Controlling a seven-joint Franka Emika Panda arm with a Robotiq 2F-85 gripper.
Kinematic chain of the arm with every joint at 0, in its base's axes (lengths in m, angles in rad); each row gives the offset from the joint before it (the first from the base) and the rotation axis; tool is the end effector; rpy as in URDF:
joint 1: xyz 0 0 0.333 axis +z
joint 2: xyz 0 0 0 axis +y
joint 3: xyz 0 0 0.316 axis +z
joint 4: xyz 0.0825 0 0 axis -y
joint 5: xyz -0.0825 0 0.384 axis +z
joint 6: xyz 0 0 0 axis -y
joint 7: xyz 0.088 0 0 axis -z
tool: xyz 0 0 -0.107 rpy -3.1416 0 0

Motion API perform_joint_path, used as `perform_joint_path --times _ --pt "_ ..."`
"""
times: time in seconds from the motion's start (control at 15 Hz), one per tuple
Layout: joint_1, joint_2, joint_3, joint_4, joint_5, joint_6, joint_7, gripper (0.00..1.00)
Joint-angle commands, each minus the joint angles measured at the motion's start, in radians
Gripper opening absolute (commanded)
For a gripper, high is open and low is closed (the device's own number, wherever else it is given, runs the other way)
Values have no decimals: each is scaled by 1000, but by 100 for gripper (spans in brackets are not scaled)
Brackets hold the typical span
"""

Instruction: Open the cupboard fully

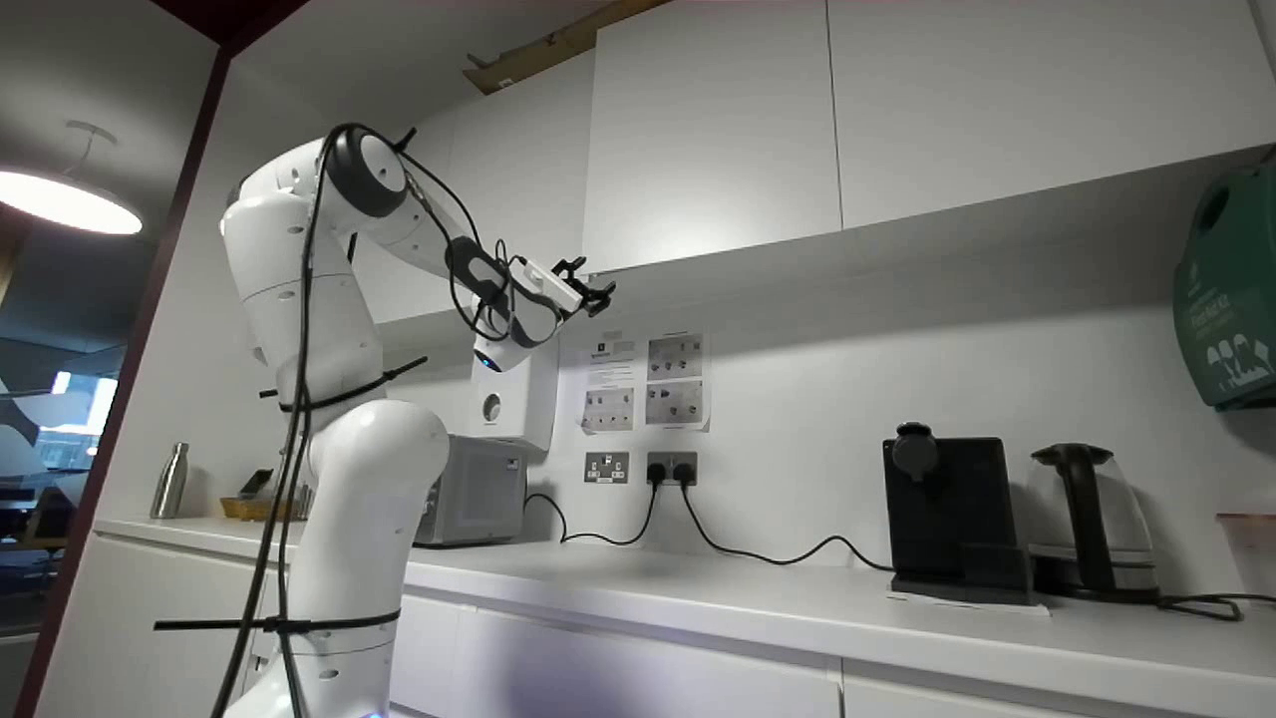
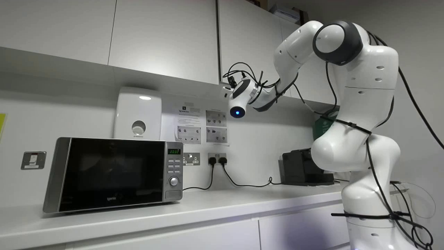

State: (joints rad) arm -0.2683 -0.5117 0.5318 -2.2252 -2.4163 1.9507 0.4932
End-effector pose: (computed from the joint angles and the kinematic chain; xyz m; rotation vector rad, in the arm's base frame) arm 0.4398 0.1362 0.6810 0.5734 0.4876 0.6609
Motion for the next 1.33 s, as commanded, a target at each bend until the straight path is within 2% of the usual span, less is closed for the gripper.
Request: perform_joint_path --times 0.0,0.2,0.4,0.8,1.27 --pt "253 58 -199 5 -19 -12 -41 100" --pt "363 60 -275 2 -48 -26 -22 100" --pt "422 59 -313 5 -72 -37 -16 100" --pt "467 75 -355 34 -98 -26 -2 100" --pt "488 122 -370 114 -104 9 -7 100"
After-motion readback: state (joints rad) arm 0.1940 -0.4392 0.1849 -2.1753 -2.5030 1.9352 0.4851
